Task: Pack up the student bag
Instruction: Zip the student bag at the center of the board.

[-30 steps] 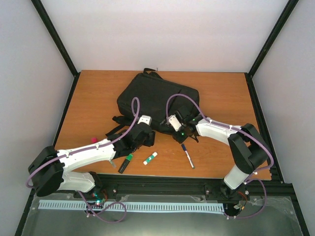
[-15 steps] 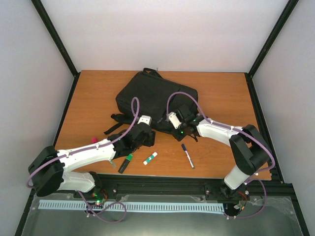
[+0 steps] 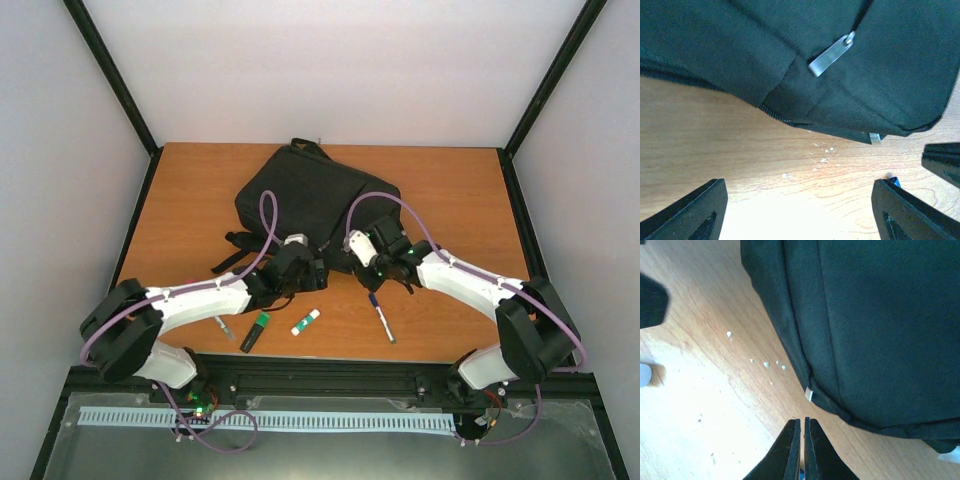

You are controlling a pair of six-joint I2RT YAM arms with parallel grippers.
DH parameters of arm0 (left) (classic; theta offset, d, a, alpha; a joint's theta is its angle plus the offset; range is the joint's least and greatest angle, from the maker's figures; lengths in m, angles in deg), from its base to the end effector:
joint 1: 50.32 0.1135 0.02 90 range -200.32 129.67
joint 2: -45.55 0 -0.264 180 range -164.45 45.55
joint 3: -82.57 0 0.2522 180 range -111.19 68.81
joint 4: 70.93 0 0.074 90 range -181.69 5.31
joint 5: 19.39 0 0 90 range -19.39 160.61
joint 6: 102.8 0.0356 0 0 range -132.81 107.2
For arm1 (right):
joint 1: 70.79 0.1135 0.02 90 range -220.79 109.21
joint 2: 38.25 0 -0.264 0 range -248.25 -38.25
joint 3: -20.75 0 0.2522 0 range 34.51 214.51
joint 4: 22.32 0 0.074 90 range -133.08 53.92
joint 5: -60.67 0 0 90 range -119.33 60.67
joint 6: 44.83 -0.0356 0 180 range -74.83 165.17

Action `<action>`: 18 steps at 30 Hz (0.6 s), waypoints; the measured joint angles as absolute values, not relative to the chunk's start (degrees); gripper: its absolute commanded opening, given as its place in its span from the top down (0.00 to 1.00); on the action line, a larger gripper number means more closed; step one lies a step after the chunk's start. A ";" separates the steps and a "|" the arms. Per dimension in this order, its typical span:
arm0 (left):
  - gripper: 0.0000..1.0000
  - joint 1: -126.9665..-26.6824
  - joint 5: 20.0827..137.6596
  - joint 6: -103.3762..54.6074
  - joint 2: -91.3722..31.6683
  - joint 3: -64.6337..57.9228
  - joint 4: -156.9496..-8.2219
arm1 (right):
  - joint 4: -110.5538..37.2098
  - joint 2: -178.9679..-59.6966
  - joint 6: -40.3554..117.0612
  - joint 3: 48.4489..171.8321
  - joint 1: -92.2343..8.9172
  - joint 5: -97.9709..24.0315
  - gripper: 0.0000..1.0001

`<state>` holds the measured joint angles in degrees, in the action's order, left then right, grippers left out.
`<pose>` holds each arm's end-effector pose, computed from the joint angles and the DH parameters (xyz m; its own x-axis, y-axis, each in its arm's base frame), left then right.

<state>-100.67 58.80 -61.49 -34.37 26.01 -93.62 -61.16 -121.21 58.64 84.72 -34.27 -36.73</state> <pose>0.1848 -0.2116 0.1951 -0.8013 -0.1854 -0.5688 0.0926 0.9009 -0.4241 0.2258 0.1729 0.2009 -0.5113 -0.6660 -0.5432 -0.7860 0.6180 -0.0180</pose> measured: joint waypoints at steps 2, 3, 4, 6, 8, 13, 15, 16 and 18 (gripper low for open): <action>0.21 -100.08 61.03 -65.03 -36.62 25.94 -92.44 | -61.64 -121.21 58.93 84.22 -34.27 -37.12 0.91; 0.21 -99.86 61.68 -66.54 -37.27 25.96 -91.94 | -61.86 -121.21 58.95 84.18 -34.27 -37.34 0.89; 0.21 -99.80 62.12 -67.87 -37.51 25.99 -91.48 | -61.97 -121.21 59.12 84.18 -34.27 -37.58 0.88; 0.21 -99.69 62.25 -69.91 -37.34 26.07 -90.49 | -61.97 -121.21 59.28 84.18 -34.27 -37.95 0.86; 0.20 -99.65 61.77 -71.13 -36.05 26.29 -90.27 | -61.97 -120.90 59.28 84.15 -34.34 -38.52 0.83; 0.00 -99.58 58.51 -71.59 -26.89 25.35 -96.11 | -61.92 -116.62 58.88 84.18 -35.13 -40.55 0.79; 0.00 -99.56 56.74 -71.63 -22.93 21.50 -101.75 | -61.88 -114.46 58.84 84.42 -35.80 -40.99 0.77; 0.00 -99.56 55.54 -71.59 -21.71 17.88 -105.73 | -61.84 -113.63 58.82 84.68 -36.33 -41.27 0.76; 0.00 -99.54 53.62 -71.52 -20.66 10.05 -112.31 | -61.55 -112.58 58.58 84.92 -37.33 -41.65 0.75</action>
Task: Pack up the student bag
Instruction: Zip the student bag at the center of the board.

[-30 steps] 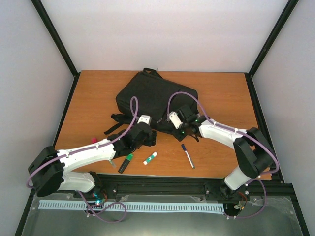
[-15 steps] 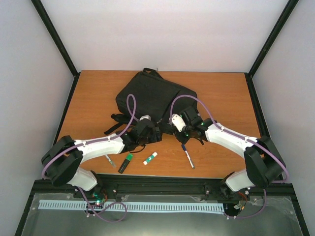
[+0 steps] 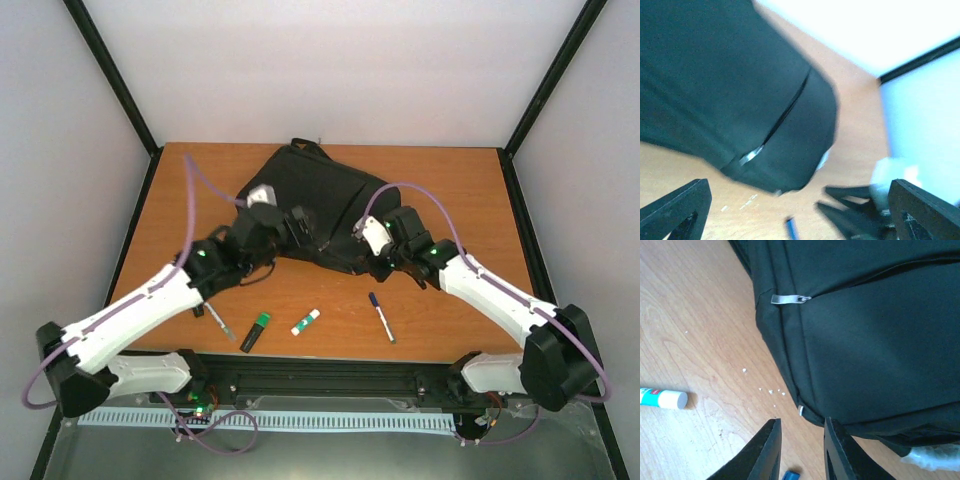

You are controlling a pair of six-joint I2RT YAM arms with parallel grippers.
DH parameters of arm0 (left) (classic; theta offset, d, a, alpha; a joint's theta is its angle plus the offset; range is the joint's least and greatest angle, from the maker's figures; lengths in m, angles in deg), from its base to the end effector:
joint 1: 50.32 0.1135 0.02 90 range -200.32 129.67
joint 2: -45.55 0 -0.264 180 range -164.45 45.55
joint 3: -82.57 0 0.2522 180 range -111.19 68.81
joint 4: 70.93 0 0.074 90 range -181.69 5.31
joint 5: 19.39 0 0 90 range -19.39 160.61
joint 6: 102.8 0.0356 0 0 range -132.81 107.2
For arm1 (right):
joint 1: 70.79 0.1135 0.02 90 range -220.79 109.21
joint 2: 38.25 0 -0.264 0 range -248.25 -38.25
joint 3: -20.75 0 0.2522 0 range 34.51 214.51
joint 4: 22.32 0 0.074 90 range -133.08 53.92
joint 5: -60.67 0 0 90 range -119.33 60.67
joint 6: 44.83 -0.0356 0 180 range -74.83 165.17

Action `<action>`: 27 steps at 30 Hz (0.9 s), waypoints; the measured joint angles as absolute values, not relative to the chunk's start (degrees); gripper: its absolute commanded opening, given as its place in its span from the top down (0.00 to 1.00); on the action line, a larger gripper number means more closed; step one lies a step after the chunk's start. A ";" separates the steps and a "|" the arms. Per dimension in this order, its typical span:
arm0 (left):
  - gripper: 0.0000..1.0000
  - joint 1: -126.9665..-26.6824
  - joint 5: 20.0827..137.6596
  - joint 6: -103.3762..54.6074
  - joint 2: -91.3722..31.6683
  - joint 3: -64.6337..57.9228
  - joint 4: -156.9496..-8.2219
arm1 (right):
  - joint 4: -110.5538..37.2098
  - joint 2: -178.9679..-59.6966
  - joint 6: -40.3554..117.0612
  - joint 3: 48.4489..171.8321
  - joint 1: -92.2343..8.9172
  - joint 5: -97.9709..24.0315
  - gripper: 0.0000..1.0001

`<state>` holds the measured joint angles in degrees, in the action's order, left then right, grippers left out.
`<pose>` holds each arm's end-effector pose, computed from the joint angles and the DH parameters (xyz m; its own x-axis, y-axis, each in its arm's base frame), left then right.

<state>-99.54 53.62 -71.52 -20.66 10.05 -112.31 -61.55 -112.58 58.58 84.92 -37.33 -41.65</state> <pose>0.1729 -0.1845 0.3207 -0.6803 -0.4627 -0.5684 -0.0258 0.7902 -0.6123 0.2192 0.1540 0.2406 -0.4643 -0.5784 -0.6707 -0.7836 0.6213 0.0066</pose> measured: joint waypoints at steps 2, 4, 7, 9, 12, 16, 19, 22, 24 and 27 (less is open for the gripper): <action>0.00 -99.54 51.28 -71.26 -20.33 0.50 -118.23 | -61.29 -111.57 58.40 84.88 -38.25 -41.84 0.74; 0.00 -99.54 49.38 -70.65 -19.72 -7.30 -122.05 | -60.83 -110.43 58.16 84.68 -38.82 -41.84 0.72; 0.00 -99.54 47.58 -69.73 -18.19 -15.28 -126.01 | -60.44 -108.29 58.18 84.15 -39.52 -41.86 0.71; 0.00 -99.54 47.23 -69.51 -18.17 -18.71 -128.13 | -60.31 -107.51 58.18 84.15 -40.09 -41.93 0.70; 0.00 -99.54 47.67 -68.94 -20.51 -24.77 -130.73 | -60.24 -107.66 58.18 84.15 -41.22 -42.19 0.70; 0.00 -99.54 49.53 -66.93 -26.56 -32.79 -132.87 | -60.24 -109.65 58.16 84.15 -42.34 -43.13 0.70; 0.00 -99.54 50.36 -65.53 -28.77 -34.12 -133.83 | -60.26 -111.48 58.14 84.15 -42.69 -43.79 0.70; 0.00 -99.54 50.77 -64.11 -28.88 -33.68 -134.95 | -60.28 -112.25 58.10 84.15 -42.73 -44.33 0.70; 0.00 -99.54 50.91 -63.26 -27.92 -32.55 -134.18 | -60.26 -112.25 58.12 84.18 -42.80 -44.57 0.69; 0.00 -99.54 50.73 -62.06 -26.52 -31.21 -133.59 | -60.26 -112.25 58.12 84.18 -42.91 -44.73 0.69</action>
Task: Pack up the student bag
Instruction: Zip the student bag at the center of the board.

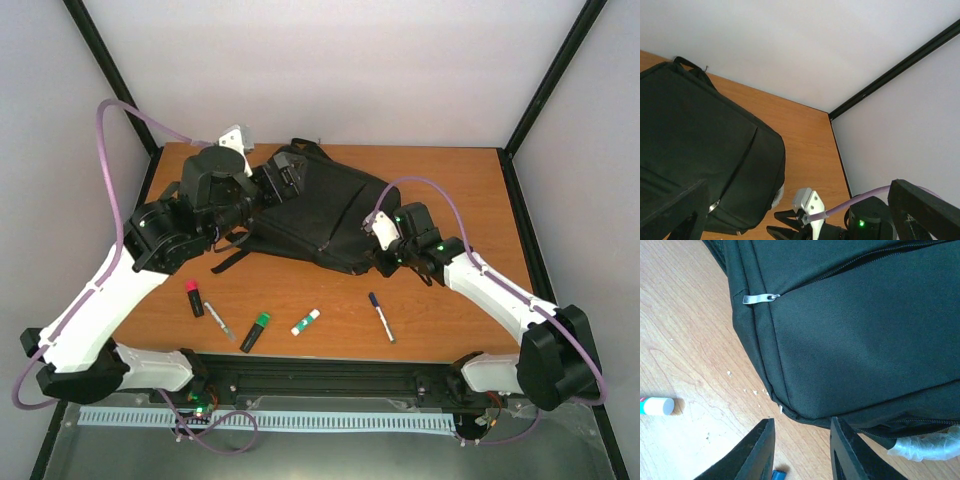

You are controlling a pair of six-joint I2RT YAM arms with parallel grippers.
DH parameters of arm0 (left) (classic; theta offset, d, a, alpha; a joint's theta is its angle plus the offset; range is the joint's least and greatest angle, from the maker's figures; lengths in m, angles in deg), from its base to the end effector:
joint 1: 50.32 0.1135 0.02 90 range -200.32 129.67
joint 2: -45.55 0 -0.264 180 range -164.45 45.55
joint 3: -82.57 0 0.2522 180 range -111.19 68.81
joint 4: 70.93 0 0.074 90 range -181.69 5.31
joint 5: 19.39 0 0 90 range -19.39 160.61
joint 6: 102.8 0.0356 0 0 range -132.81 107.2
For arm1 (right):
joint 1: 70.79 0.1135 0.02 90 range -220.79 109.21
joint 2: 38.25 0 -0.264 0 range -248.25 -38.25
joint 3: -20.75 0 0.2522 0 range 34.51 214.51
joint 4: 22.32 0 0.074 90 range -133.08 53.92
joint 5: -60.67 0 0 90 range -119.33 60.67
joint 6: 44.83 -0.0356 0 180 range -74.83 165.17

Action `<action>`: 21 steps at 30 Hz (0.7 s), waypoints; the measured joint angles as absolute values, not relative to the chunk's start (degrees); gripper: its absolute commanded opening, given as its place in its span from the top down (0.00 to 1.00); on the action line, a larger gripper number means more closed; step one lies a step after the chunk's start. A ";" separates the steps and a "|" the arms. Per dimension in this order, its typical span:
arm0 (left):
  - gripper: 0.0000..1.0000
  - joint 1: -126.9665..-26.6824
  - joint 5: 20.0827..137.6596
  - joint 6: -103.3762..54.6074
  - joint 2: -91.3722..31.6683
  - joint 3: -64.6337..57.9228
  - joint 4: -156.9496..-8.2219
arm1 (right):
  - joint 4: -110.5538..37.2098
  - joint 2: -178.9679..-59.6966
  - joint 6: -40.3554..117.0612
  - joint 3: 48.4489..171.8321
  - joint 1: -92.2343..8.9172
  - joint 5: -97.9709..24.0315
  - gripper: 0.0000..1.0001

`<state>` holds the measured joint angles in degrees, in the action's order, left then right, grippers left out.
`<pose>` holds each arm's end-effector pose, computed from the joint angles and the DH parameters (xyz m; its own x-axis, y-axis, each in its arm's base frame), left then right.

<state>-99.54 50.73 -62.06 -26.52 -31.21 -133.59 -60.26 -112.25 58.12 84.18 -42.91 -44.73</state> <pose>0.1577 -0.1643 0.4941 -0.5348 -0.4709 -0.7016 0.1524 0.7629 -0.6282 0.2315 0.1332 0.2399 -0.5094 -0.5139 -0.6902 -0.7393 0.6718 0.0454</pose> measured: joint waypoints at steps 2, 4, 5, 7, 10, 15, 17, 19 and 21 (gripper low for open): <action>0.00 -99.54 50.51 -61.36 -26.74 -32.11 -133.83 | -60.26 -112.25 58.12 84.18 -42.95 -44.79 0.68; 0.00 -99.54 49.99 -60.64 -27.35 -33.38 -133.97 | -60.26 -112.25 58.14 84.18 -42.97 -44.79 0.67; 0.00 -99.54 49.64 -60.33 -27.33 -33.42 -134.05 | -60.28 -112.25 58.18 84.18 -43.02 -44.79 0.66; 0.00 -99.54 49.42 -59.85 -26.76 -32.68 -133.62 | -60.31 -112.25 58.23 84.18 -43.02 -44.81 0.65; 0.00 -99.54 48.41 -59.48 -24.99 -29.49 -132.35 | -60.68 -112.25 58.47 84.20 -43.04 -44.88 0.63; 0.00 -99.47 45.49 -55.90 -24.77 -20.59 -131.43 | -62.29 -112.20 60.11 84.39 -43.06 -46.13 0.61; 0.00 -99.43 45.59 -53.97 -27.74 -18.76 -131.78 | -63.23 -112.07 60.92 84.39 -43.06 -46.67 0.61; 0.00 -99.43 45.22 -52.40 -31.94 -16.09 -130.47 | -64.04 -111.96 61.72 84.39 -43.06 -47.17 0.60; 0.00 -99.43 44.74 -51.17 -34.02 -10.73 -127.74 | -64.61 -111.96 62.12 84.39 -43.06 -47.68 0.59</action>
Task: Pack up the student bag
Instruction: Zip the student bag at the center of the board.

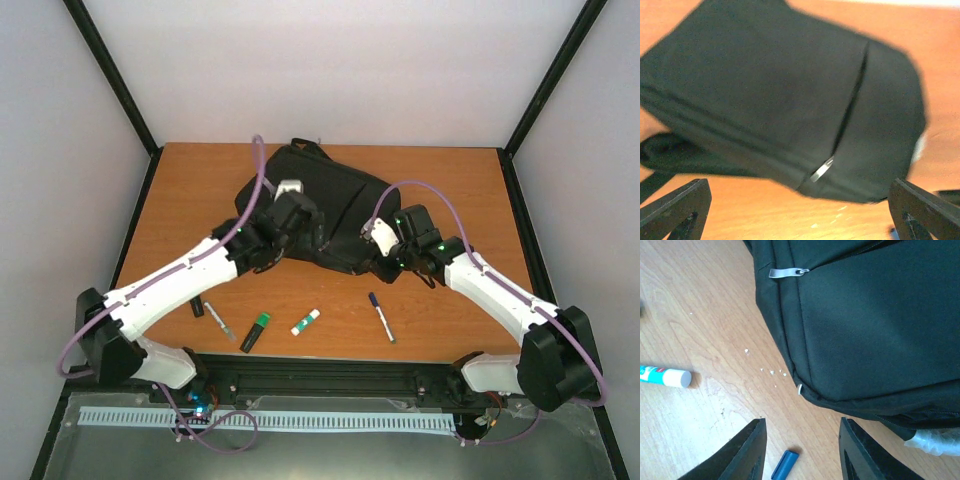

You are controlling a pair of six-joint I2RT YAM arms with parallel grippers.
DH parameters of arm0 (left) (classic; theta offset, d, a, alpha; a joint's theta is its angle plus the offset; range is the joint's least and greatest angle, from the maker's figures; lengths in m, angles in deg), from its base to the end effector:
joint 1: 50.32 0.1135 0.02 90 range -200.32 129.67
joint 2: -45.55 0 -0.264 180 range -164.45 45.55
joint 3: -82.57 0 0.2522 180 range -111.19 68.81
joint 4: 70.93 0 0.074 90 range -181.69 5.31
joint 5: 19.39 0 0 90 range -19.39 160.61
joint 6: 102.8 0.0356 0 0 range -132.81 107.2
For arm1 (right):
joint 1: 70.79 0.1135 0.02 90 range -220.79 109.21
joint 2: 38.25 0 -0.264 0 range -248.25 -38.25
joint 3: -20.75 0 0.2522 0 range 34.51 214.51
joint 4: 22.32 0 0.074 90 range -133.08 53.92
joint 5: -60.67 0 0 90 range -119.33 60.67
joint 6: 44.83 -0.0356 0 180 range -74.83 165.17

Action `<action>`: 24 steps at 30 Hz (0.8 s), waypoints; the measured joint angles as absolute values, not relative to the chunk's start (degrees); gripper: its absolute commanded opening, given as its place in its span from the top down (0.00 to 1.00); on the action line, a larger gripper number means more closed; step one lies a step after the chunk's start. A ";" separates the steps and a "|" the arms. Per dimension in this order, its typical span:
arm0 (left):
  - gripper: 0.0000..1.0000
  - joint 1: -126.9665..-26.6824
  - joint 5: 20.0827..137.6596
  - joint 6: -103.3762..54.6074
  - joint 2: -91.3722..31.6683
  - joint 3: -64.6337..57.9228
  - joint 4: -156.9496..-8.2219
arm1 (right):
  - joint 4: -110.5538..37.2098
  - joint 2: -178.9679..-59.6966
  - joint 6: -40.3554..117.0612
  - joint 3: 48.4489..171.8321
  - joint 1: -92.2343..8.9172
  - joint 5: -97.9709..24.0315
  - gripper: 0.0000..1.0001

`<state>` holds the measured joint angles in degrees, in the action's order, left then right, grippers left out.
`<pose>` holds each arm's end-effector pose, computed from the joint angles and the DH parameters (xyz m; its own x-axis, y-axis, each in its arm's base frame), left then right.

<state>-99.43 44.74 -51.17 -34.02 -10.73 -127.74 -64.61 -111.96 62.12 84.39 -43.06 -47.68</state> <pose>0.2046 -0.2126 0.3606 -0.6433 -0.1103 -0.7576 0.0922 0.9712 -0.2197 0.2250 0.1309 0.2374 -0.4921 -0.5713 -0.6568 -0.7896 0.6107 0.0604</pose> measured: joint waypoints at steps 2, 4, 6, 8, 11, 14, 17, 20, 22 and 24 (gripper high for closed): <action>0.00 -99.34 43.74 -50.43 -34.28 -4.22 -125.03 | -65.14 -111.96 62.42 84.39 -43.06 -48.27 0.58; 0.00 -99.21 42.08 -50.23 -34.02 1.37 -121.25 | -65.68 -111.96 62.73 84.53 -43.06 -48.77 0.57; 0.00 -98.81 41.18 -49.78 -33.97 4.83 -117.60 | -66.36 -112.03 62.95 84.88 -43.08 -49.62 0.57; 0.00 -97.87 41.35 -48.97 -34.32 6.29 -114.88 | -66.64 -112.36 63.21 85.20 -43.08 -50.13 0.57; 0.00 -94.27 45.18 -48.92 -36.20 6.18 -111.17 | -66.95 -113.41 63.71 85.25 -43.10 -50.89 0.60; 0.00 -90.01 49.59 -51.22 -38.96 6.16 -109.73 | -67.23 -114.98 64.28 85.16 -43.10 -51.28 0.64; 0.00 -87.73 53.00 -53.62 -43.63 3.21 -112.68 | -67.32 -116.64 64.37 84.94 -43.04 -51.59 0.66; 0.00 -87.71 56.35 -54.06 -49.05 -1.27 -114.80 | -67.30 -118.02 64.37 84.44 -42.89 -52.27 0.67; 0.04 -87.73 59.21 -53.93 -51.70 -3.11 -116.07 | -67.36 -118.94 64.41 84.15 -42.73 -52.57 0.69; 0.17 -87.75 61.55 -54.13 -53.23 -3.50 -116.20 | -67.36 -119.92 64.43 84.13 -42.51 -52.75 0.71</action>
<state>-87.75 61.55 -54.13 -53.23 -3.50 -116.20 -67.36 -119.92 64.43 84.13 -42.51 -52.75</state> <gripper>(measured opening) 0.969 0.313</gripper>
